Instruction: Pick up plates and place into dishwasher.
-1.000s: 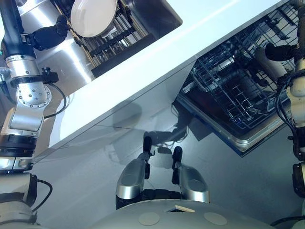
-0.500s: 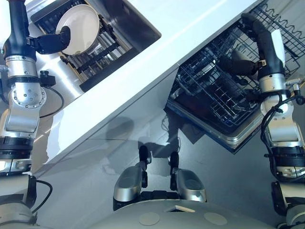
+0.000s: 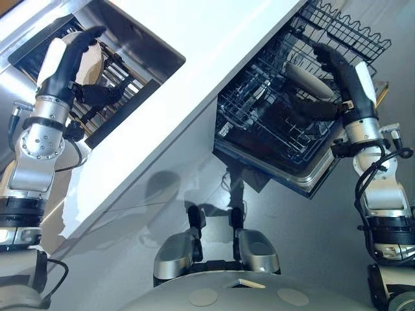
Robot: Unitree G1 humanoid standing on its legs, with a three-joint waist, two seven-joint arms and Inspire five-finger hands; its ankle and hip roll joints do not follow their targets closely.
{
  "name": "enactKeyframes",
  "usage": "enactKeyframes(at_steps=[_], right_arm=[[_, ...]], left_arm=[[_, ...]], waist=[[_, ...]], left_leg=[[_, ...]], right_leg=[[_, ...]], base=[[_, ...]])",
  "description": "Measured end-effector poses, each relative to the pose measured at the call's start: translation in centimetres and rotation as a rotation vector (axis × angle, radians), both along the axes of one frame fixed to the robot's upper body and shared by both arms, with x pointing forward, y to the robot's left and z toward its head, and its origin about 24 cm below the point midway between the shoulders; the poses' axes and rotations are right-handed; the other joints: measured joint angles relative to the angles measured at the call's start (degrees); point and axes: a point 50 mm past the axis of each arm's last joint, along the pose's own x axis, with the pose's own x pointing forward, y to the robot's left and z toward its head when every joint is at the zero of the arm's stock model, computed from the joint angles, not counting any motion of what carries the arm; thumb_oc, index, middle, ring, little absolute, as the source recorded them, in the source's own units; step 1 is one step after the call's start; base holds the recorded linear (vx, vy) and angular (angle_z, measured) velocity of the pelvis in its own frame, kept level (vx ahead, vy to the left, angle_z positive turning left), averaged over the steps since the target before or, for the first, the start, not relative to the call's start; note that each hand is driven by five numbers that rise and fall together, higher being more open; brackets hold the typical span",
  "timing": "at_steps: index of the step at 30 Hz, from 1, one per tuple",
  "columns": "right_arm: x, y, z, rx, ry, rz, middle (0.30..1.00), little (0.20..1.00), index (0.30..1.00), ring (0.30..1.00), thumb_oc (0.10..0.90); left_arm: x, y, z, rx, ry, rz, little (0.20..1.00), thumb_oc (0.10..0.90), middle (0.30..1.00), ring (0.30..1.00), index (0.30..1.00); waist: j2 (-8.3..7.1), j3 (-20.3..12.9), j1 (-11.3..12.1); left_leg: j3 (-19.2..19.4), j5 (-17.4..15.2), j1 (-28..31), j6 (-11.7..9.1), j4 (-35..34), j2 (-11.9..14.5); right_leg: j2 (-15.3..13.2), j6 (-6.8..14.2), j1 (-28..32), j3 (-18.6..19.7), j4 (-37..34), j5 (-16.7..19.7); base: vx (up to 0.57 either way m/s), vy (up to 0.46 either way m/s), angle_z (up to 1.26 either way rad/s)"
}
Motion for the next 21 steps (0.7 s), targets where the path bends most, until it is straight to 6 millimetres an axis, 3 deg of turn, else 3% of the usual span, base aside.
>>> enactKeyframes(at_steps=[8,15,21], right_arm=[[-0.1,0.6,-0.9,0.049,0.026,0.024,0.900,0.900,0.900,0.900,0.800],[-0.8,0.9,-2.7,0.052,0.088,0.034,0.900,0.900,0.900,0.900,0.800],[-1.1,1.0,-3.4,0.056,0.114,0.039,0.900,0.900,0.900,0.900,0.800]], left_arm=[[-0.5,0.9,-3.0,0.034,0.099,0.116,0.900,0.800,0.900,0.900,0.900],[-1.5,3.1,-4.3,0.160,-0.035,0.404,0.900,0.800,0.900,0.900,0.900],[-1.8,3.0,-5.2,0.177,-0.067,0.468,0.900,0.800,0.900,0.900,0.900]], waist=[[0.08,-3.23,0.05],[0.04,-4.89,0.28],[0.01,-4.91,0.55]], left_leg=[[-0.10,-0.12,0.01,-0.01,0.00,-0.01],[-0.27,-0.12,0.11,-0.01,0.00,-0.06],[-0.22,-0.12,0.41,-0.01,0.00,-0.07]], right_leg=[[-0.01,0.01,0.14,-0.09,-0.23,-0.01],[-0.01,0.01,0.38,-0.11,-0.50,0.00],[0.01,0.01,0.51,0.00,-0.37,0.00]], base=[[-0.01,-0.003,0.00],[0.01,0.000,0.00],[0.04,0.007,-0.01]])
